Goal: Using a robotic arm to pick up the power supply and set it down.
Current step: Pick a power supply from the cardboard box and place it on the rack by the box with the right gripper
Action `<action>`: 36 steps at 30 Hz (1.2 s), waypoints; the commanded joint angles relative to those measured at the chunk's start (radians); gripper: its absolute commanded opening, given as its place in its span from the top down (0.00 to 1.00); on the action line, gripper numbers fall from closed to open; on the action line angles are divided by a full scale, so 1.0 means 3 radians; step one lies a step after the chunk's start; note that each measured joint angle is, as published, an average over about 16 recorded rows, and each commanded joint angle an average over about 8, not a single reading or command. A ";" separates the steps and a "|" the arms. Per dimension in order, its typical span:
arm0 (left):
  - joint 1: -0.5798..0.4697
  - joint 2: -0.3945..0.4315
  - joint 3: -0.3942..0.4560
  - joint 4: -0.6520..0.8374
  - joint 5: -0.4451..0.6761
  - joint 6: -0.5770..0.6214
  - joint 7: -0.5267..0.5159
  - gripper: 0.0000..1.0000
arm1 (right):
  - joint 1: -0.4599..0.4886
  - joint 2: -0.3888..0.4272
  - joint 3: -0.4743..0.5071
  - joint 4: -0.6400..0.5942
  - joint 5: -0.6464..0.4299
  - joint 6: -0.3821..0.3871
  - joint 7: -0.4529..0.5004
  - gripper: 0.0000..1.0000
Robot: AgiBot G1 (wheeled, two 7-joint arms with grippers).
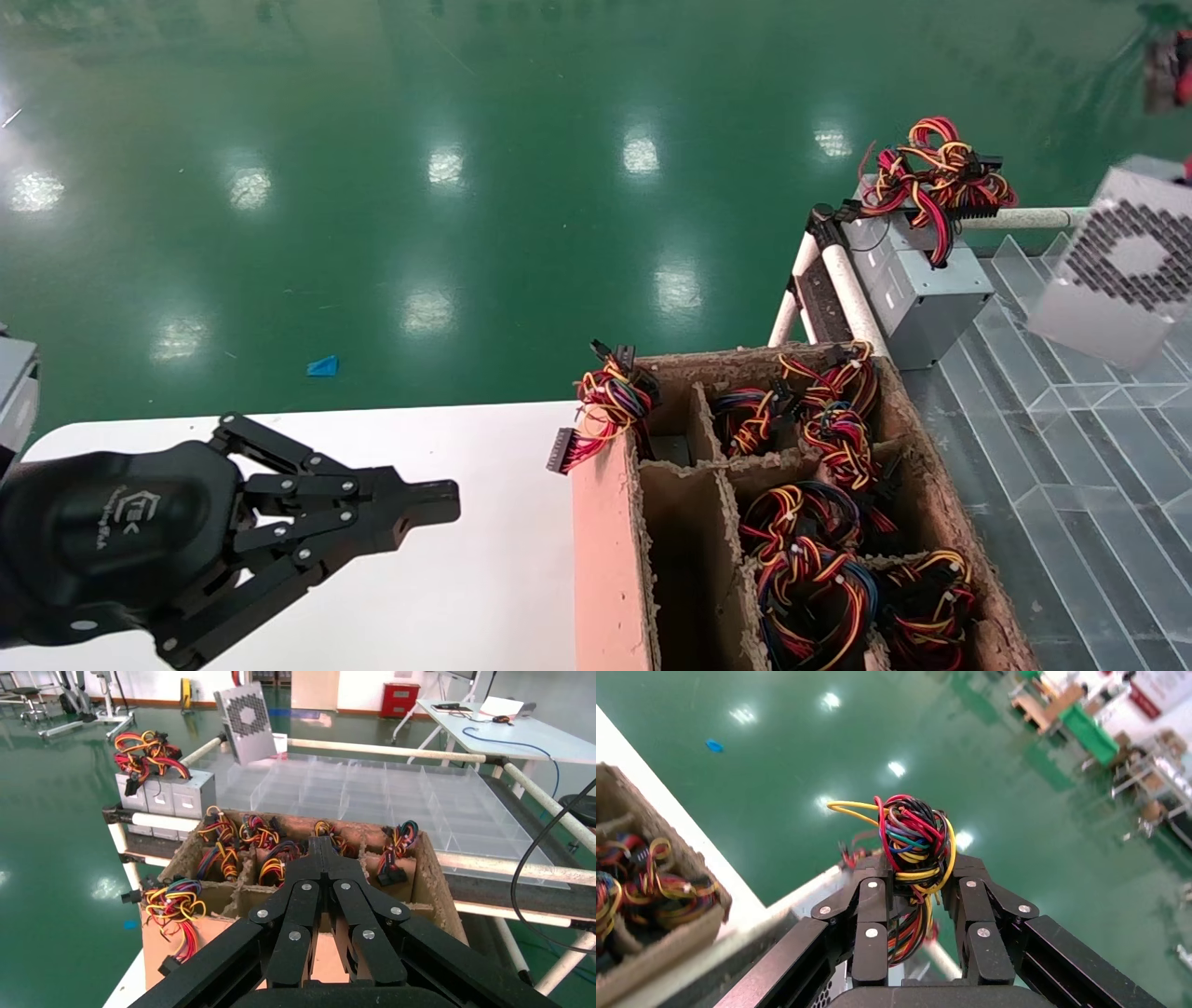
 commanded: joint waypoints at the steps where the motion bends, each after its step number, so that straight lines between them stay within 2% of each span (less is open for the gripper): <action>1: 0.0000 0.0000 0.0000 0.0000 0.0000 0.0000 0.0000 1.00 | 0.0020 0.0032 -0.0020 -0.0140 -0.0040 0.0002 -0.0073 1.00; 9: 0.0000 0.0000 0.0000 0.0000 0.0000 0.0000 0.0000 1.00 | -0.0001 -0.0046 0.0000 -0.0780 -0.0063 0.0252 -0.0418 1.00; 19: 0.0000 0.0000 0.0000 0.0000 0.0000 0.0000 0.0000 1.00 | -0.0191 -0.0350 0.0106 -0.1527 0.0122 0.0549 -0.0888 1.00; 28: 0.0000 0.0000 0.0000 0.0000 0.0000 0.0000 0.0000 1.00 | -0.0364 -0.0610 0.0208 -0.1897 0.0261 0.1201 -0.1066 1.00; 36: 0.0000 0.0000 0.0000 0.0000 0.0000 0.0000 0.0000 1.00 | -0.0516 -0.0803 0.0307 -0.2028 0.0401 0.1695 -0.1113 1.00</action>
